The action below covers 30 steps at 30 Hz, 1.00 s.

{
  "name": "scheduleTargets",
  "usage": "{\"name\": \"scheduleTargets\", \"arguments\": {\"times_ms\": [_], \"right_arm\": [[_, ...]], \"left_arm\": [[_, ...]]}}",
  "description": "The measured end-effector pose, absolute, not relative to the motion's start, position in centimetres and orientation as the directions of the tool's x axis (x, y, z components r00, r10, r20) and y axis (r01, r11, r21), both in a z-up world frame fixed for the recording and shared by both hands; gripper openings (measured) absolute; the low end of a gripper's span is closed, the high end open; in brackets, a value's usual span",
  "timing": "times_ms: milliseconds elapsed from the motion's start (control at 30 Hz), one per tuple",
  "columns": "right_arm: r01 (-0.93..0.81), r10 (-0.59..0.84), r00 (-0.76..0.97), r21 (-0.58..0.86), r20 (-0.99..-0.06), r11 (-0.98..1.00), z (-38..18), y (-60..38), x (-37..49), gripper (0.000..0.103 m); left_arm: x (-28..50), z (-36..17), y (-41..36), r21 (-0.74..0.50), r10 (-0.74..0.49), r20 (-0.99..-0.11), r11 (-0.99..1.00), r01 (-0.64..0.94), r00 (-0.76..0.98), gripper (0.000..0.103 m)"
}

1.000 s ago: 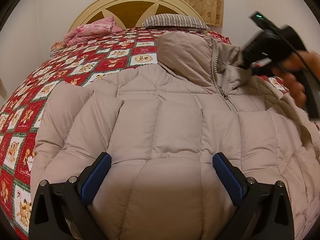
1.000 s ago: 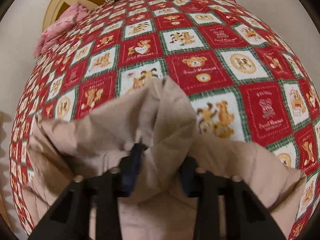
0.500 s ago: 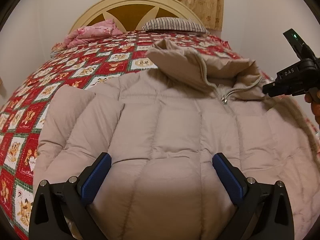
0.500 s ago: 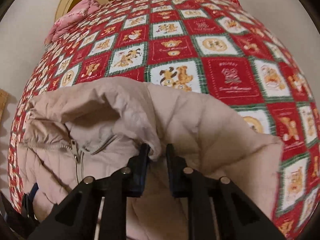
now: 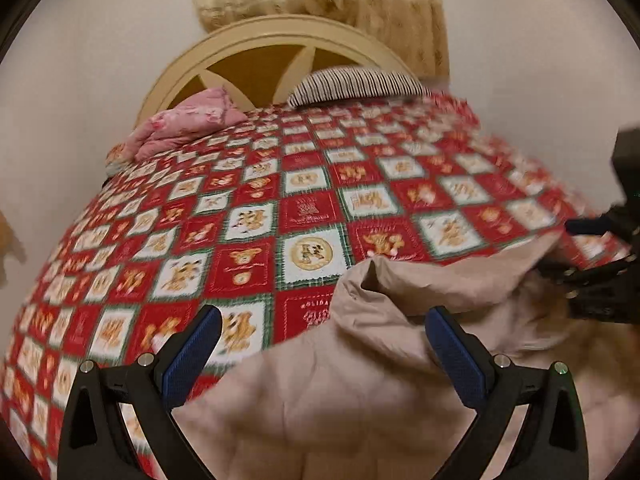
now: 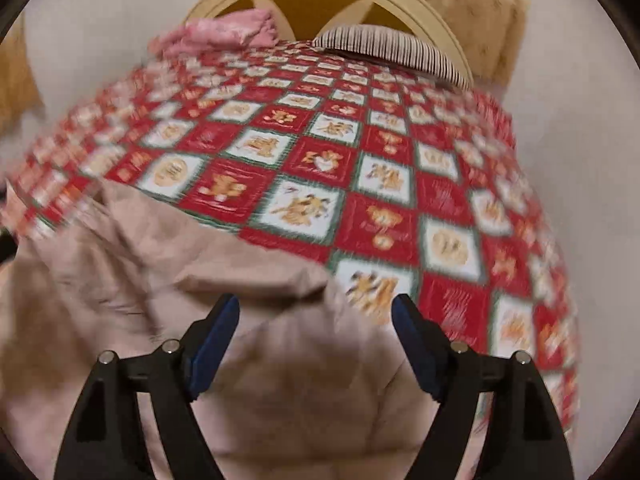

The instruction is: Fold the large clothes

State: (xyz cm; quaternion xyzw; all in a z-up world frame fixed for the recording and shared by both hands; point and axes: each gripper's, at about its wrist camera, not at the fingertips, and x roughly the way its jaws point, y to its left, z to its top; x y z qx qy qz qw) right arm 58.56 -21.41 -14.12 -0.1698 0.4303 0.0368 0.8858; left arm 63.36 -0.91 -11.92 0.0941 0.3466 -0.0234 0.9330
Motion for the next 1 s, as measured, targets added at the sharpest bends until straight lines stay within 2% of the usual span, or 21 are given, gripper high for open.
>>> {"name": "scheduleTargets", "arguments": {"times_ms": [33,67,100,133,167,200,233,267,367,533,633,733,800,867,933,1000], "right_arm": [[-0.233,-0.113,0.607,-0.312,-0.787,0.921,-15.2,-21.1,59.2,0.055],[-0.245,-0.123,0.591,-0.323,-0.797,0.914,-15.9,-21.2,59.4,0.041],[-0.254,-0.127,0.58,-0.327,-0.805,0.91,-16.5,-21.5,59.5,0.018],[-0.254,-0.12,0.582,-0.32,-0.804,0.913,-16.7,-21.8,59.2,0.015],[-0.256,-0.107,0.589,-0.31,-0.801,0.916,-16.7,-22.3,58.7,0.013],[-0.26,-0.091,0.597,-0.299,-0.797,0.918,-16.6,-22.7,58.3,0.008],[-0.26,-0.082,0.601,-0.291,-0.795,0.921,-16.5,-23.3,57.7,0.006],[-0.26,-0.069,0.604,-0.279,-0.794,0.924,-16.3,-23.9,57.2,0.006],[-0.294,-0.017,0.618,-0.251,-0.786,0.922,-15.7,-24.6,54.8,0.005],[-0.315,-0.058,0.589,-0.295,-0.806,0.902,-18.6,-24.3,53.5,0.004],[-0.301,-0.059,0.6,-0.294,-0.798,0.907,-19.2,-24.4,53.3,0.004],[-0.298,-0.055,0.603,-0.288,-0.796,0.91,-19.0,-24.4,53.3,0.004],[-0.301,-0.056,0.603,-0.291,-0.796,0.908,-19.2,-24.5,53.2,0.004],[-0.3,-0.056,0.606,-0.293,-0.794,0.908,-19.2,-24.4,53.1,0.004],[-0.297,-0.057,0.61,-0.295,-0.79,0.908,-19.3,-24.6,52.8,0.004],[-0.293,-0.065,0.613,-0.302,-0.788,0.907,-19.3,-24.7,52.8,0.004]], "left_arm": [[64.0,-12.9,-1.3,0.2,0.059,-0.664,0.975,0.1,0.745,0.102],[64.8,-13.9,-1.3,0.216,0.08,-0.674,0.972,0.092,0.734,0.101],[64.5,-14.2,-0.9,0.205,0.069,-0.676,0.974,0.097,0.733,0.095],[64.4,-14.4,-0.4,0.182,0.05,-0.68,0.978,0.102,0.731,0.079],[64.4,-14.5,0.2,0.147,0.018,-0.692,0.982,0.116,0.721,0.056],[64.3,-14.6,0.7,0.105,-0.022,-0.711,0.985,0.138,0.703,0.044],[64.3,-14.8,1.1,0.066,-0.064,-0.729,0.984,0.163,0.681,0.017],[64.1,-14.9,1.3,0.054,-0.077,-0.742,0.983,0.174,0.666,0.009],[62.2,-15.4,2.4,0.007,-0.116,-0.769,0.982,0.189,0.629,0.009],[59.6,-16.1,1.6,-0.02,-0.147,-0.805,0.975,0.221,0.575,0.009],[57.9,-12.9,0.5,0.041,-0.122,-0.746,0.973,0.228,0.654,0.009],[55.9,-7.7,-0.4,0.018,-0.207,-0.624,0.96,0.278,0.753,0.009],[56.0,-5.0,-1.5,0.0,-0.251,-0.537,0.955,0.298,0.805,0.022],[57.9,-4.6,-3.0,0.03,-0.232,-0.516,0.957,0.288,0.825,0.079],[60.5,-5.9,-4.0,0.102,-0.164,-0.521,0.962,0.252,0.837,0.083],[63.3,-9.0,-4.2,0.142,-0.092,-0.602,0.965,0.219,0.793,0.082]]}}
